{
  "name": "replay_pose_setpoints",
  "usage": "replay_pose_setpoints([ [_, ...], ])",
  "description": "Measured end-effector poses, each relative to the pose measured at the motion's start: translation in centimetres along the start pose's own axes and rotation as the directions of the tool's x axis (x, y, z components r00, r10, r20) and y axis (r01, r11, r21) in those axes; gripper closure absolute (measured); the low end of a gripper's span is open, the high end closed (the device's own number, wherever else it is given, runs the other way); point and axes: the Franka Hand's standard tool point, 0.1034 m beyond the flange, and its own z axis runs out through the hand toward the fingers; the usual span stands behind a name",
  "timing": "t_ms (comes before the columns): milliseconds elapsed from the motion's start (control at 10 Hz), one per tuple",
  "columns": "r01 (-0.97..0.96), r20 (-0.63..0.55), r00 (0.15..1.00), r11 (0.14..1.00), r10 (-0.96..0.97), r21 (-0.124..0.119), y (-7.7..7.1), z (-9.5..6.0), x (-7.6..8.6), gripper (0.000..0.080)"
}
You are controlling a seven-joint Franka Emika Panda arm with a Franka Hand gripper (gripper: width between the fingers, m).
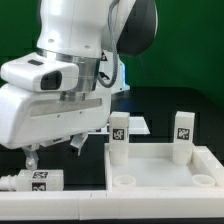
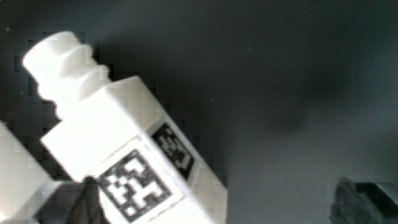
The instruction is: Assemble square table
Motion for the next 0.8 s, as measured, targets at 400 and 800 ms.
replay_pose_setpoints([
  [400,0.139,0.028,0.990,0.990,-0.140,0.026,1.9,-0.2,0.5,0.0151],
  [800,0.250,0.038,0.967,0.966,-0.253,0.063,2.2,1.5,-0.2,0.0151],
])
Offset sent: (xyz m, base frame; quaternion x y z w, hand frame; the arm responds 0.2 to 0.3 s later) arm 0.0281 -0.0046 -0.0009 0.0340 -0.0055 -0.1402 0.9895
